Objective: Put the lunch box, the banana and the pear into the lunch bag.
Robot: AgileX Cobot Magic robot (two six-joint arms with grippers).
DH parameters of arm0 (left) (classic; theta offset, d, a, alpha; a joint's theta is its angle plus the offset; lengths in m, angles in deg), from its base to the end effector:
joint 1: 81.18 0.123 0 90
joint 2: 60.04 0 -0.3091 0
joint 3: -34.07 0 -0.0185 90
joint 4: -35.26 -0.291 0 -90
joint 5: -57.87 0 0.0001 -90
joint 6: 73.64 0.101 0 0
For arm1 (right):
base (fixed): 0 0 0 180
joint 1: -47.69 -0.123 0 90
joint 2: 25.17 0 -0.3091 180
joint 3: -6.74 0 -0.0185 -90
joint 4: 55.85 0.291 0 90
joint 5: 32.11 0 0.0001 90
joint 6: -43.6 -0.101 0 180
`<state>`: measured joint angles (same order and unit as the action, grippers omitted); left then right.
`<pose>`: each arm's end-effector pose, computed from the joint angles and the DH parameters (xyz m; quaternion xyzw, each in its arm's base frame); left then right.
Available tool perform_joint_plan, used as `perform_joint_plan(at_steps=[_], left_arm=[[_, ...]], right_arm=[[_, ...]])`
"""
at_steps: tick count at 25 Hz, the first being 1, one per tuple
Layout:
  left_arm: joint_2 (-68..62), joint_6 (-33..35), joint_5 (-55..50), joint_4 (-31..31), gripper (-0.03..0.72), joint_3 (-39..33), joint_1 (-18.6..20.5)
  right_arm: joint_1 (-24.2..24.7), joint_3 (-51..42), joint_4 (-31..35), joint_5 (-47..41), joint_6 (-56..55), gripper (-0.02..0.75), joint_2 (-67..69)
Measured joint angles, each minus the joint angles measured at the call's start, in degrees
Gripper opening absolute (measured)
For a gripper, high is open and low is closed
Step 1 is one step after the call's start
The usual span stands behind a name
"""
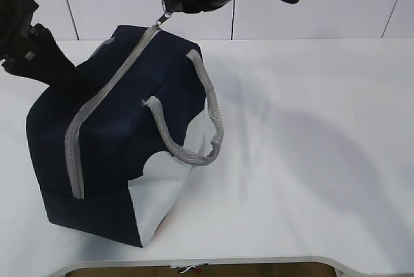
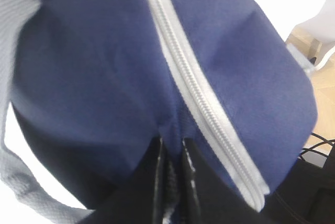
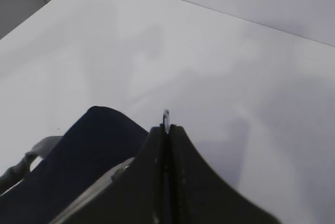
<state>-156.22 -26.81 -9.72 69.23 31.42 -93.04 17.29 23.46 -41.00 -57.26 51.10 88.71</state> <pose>0.3315 -0.1230 0.3215 0.3968 0.8664 -0.2344 0.1924 0.4271 0.2634 0.3351 -0.2102 0.8462 0.1974 0.4481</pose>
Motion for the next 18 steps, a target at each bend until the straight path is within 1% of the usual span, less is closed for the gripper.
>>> perform_joint_plan(at_steps=[4,13,18], left_arm=[[0.00,0.00,0.13,0.00,0.017,0.00,0.00],[1.75,0.00,-0.29,-1.39,0.016,0.00,0.00],[3.43,0.00,-1.16,-2.39,0.016,0.00,0.00]], right_arm=[[1.49,0.00,-0.03,0.53,0.00,0.013,1.74],[2.11,0.13,-0.03,3.06,0.00,0.013,6.65],[2.22,0.13,1.33,3.30,0.00,0.013,9.06]])
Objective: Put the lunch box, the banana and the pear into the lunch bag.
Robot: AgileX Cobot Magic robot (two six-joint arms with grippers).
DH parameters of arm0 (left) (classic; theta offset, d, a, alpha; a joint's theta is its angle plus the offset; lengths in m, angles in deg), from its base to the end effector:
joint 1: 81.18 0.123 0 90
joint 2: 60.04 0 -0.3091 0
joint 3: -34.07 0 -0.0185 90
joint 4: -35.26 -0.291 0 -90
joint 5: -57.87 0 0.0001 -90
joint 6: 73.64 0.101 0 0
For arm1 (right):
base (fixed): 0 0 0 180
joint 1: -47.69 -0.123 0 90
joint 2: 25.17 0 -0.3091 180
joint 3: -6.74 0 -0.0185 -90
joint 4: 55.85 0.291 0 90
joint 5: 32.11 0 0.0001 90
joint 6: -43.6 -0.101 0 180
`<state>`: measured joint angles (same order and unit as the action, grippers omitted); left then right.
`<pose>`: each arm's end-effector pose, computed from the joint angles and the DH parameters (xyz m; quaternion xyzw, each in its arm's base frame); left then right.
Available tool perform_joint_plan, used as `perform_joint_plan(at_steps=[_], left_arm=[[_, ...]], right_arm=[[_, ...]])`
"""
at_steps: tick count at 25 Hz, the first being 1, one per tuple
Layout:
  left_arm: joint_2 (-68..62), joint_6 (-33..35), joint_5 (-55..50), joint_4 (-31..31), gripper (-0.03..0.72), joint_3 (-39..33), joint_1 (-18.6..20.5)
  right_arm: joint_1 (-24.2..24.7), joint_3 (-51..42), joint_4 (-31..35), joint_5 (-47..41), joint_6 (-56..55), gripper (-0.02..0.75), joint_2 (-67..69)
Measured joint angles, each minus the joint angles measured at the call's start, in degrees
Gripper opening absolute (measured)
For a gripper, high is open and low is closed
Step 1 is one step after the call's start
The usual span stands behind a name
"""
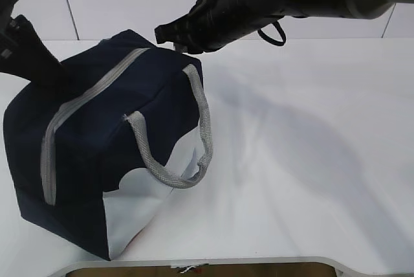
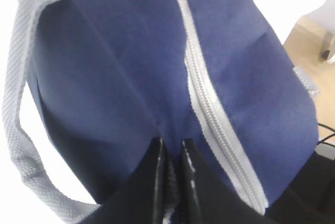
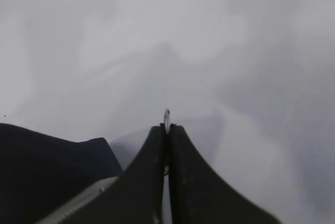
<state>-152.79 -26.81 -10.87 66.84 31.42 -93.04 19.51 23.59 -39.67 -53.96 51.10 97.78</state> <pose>0.3178 -0.1171 0.3395 0.4124 0.8615 -0.2127 0.2062 0.4647 0.2609 0.2587 -0.1827 0.8758 0.1807 0.4086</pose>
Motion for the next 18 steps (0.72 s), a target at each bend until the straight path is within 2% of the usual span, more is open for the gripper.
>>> perform_joint_plan(at_steps=[18], left_arm=[[2.02,0.00,1.39,-1.31,0.016,0.00,0.00]], right_arm=[[0.55,0.14,3.74,-1.13,0.00,0.013,5.64]])
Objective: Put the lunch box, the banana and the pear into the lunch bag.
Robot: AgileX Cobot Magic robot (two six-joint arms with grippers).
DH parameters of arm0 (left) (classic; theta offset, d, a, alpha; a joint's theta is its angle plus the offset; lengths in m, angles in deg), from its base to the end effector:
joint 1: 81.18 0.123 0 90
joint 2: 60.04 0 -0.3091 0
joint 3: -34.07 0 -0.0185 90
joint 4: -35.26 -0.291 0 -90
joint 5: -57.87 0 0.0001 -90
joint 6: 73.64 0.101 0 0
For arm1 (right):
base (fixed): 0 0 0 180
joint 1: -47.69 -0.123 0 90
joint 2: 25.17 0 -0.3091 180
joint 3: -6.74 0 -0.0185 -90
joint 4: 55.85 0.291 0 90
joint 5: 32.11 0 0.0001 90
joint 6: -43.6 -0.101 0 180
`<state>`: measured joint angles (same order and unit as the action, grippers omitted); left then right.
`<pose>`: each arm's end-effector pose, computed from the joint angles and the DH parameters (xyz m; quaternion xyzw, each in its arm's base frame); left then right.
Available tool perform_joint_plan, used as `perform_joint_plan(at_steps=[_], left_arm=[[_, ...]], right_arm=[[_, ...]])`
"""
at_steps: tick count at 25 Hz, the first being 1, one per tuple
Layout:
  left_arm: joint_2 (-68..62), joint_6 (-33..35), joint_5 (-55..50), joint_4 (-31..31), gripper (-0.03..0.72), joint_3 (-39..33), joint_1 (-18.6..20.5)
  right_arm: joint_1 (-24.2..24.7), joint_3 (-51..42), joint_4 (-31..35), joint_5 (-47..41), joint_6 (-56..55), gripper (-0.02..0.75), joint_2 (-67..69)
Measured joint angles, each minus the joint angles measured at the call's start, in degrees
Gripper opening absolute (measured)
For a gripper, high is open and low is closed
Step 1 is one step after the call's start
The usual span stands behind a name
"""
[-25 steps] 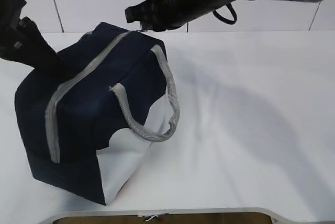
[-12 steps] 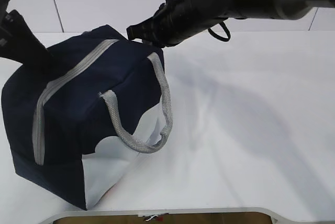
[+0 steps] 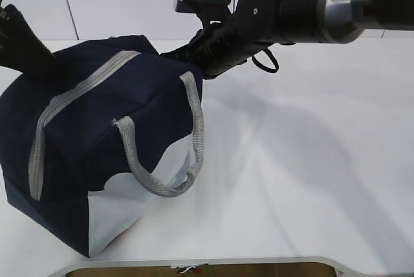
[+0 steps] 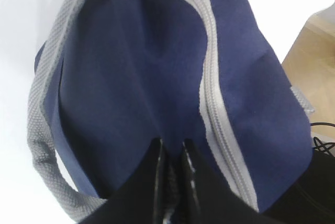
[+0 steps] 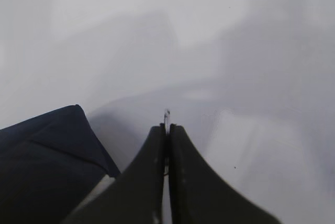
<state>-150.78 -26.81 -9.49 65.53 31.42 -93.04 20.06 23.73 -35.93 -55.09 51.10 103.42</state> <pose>0.3128 -0.1137 0.3506 0.4152 0.8584 -0.1941 0.2304 0.4748 0.2637 0.2059 -0.1590 0.9027 0.1883 0.3528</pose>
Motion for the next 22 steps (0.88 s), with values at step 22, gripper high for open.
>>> perform_joint_plan(at_steps=[22], left_arm=[[-1.12,0.00,0.64,0.23,0.015,0.00,0.00]], right_arm=[[0.00,0.13,0.55,-1.29,1.83,0.235,-0.74]])
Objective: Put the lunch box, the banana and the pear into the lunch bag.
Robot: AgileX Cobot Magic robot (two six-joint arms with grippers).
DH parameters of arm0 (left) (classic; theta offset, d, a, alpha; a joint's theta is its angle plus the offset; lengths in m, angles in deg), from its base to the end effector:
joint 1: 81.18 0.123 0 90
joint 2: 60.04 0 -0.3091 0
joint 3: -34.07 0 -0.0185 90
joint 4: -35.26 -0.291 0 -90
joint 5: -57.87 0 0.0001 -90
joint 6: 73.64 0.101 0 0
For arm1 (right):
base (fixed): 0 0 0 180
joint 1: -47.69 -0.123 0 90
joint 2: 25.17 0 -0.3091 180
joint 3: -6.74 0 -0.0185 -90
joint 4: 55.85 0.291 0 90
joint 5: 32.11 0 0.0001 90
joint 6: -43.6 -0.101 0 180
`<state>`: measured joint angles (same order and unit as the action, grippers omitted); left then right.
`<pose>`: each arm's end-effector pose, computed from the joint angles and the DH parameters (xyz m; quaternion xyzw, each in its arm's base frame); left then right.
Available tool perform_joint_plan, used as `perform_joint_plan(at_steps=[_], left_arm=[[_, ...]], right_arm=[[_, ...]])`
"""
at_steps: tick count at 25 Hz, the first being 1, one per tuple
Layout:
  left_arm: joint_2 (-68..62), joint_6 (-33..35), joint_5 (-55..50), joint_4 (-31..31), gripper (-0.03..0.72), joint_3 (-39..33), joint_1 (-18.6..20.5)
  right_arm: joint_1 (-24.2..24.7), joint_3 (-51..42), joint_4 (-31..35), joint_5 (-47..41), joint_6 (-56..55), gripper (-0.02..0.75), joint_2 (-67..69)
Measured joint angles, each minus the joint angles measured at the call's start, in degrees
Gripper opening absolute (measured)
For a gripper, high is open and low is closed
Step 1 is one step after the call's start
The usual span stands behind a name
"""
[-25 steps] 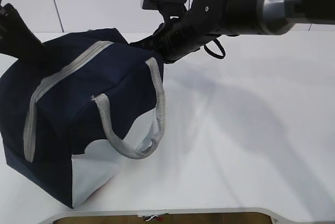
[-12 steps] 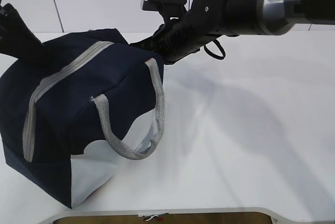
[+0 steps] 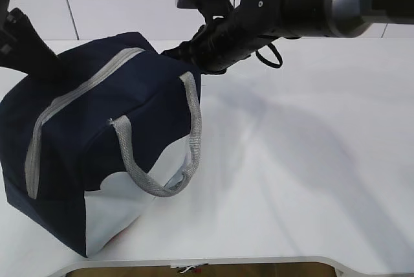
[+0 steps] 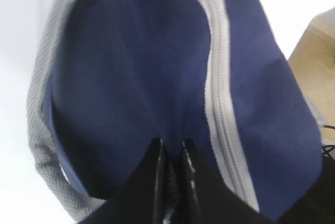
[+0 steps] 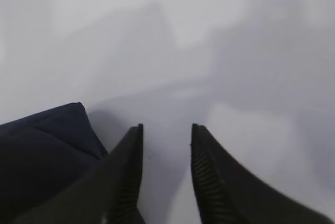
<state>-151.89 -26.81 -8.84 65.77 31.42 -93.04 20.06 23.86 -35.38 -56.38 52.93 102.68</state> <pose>0.3181 -0.1150 0.3447 0.4114 0.8607 -0.1963 0.2270 0.4722 0.2636 0.2123 -0.1728 0.9009 0.1877 0.3512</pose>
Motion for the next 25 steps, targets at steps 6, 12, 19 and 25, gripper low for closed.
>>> perform_joint_plan(at_steps=[6,12,19,25], left_arm=[[-2.84,0.00,1.52,0.91,0.015,0.00,0.00],[-5.55,0.00,2.81,1.79,0.015,0.00,0.00],[-6.75,-0.24,3.29,2.13,0.018,0.00,0.09],[-6.75,-4.33,3.91,2.13,0.140,0.00,1.15]], right_arm=[[0.09,0.00,-0.40,-0.62,0.35,0.435,-2.95],[0.09,1.54,-2.71,-1.00,0.48,0.456,-5.97],[0.09,7.51,-5.51,-11.52,4.26,0.456,-7.53],[0.09,15.70,-8.19,-27.60,5.89,0.456,-7.53]])
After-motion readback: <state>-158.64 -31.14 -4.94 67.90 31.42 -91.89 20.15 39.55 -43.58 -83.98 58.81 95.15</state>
